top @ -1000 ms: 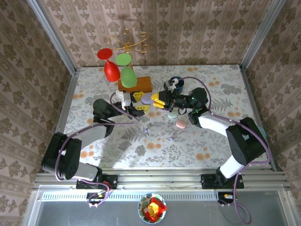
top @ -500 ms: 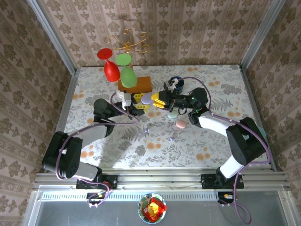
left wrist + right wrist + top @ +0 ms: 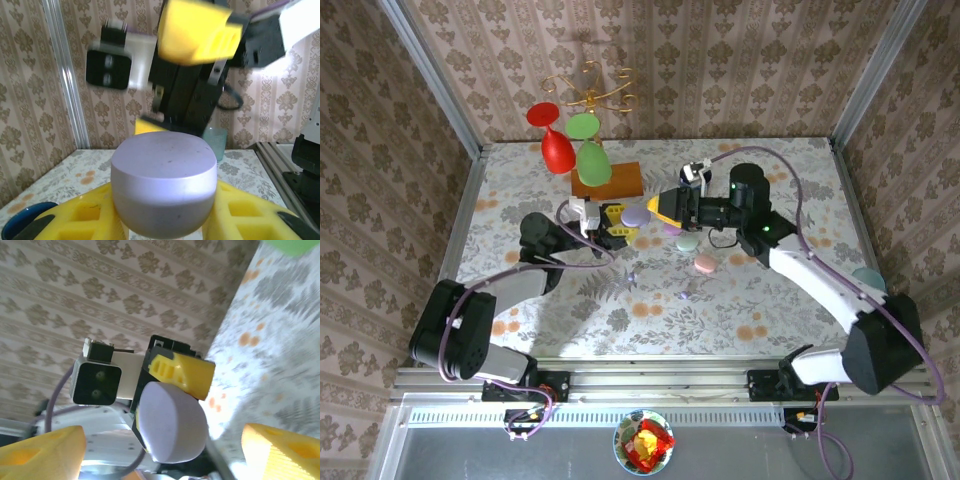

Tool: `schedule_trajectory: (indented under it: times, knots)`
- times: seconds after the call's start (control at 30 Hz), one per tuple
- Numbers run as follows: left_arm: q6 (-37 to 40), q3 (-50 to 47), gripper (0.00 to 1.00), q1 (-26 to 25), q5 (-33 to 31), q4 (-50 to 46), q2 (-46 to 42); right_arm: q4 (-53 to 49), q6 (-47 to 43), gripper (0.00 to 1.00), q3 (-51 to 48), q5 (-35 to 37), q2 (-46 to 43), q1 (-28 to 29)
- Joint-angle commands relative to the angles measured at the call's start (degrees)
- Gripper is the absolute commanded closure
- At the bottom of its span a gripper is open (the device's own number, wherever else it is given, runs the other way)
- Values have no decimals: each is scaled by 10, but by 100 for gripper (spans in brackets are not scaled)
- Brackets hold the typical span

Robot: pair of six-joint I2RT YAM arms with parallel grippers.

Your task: Insert the wireless bluetooth earbuds into the charging case

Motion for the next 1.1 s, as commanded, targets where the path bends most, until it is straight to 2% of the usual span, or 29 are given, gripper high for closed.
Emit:
schedule_trajectory:
  times: [0.0,0.13,0.23,0.3,0.7,0.77,0.93,1.07]
  knots:
    - [-17,-17,66,2,19,18,-18,-195,-249,14,33,90,-26,16]
    - [-25,-29,66,2,21,18,-26,-218,-400,11,39,205,-51,64]
    - [-24,-33,65,0,23,18,-29,-158,-484,10,0,304,-77,110]
    - [-23,-33,66,0,25,18,-29,-122,-501,10,-17,328,-85,122]
    - [-33,-25,65,-1,33,18,-21,-80,-515,12,-17,387,-66,142]
    - [-35,-25,66,0,31,18,-25,-84,-518,12,-13,376,-63,142]
    - [-34,-25,66,0,26,18,-25,-98,-533,11,-7,297,-52,144]
    - [-31,-25,65,0,27,18,-23,-103,-540,11,-7,318,-40,149]
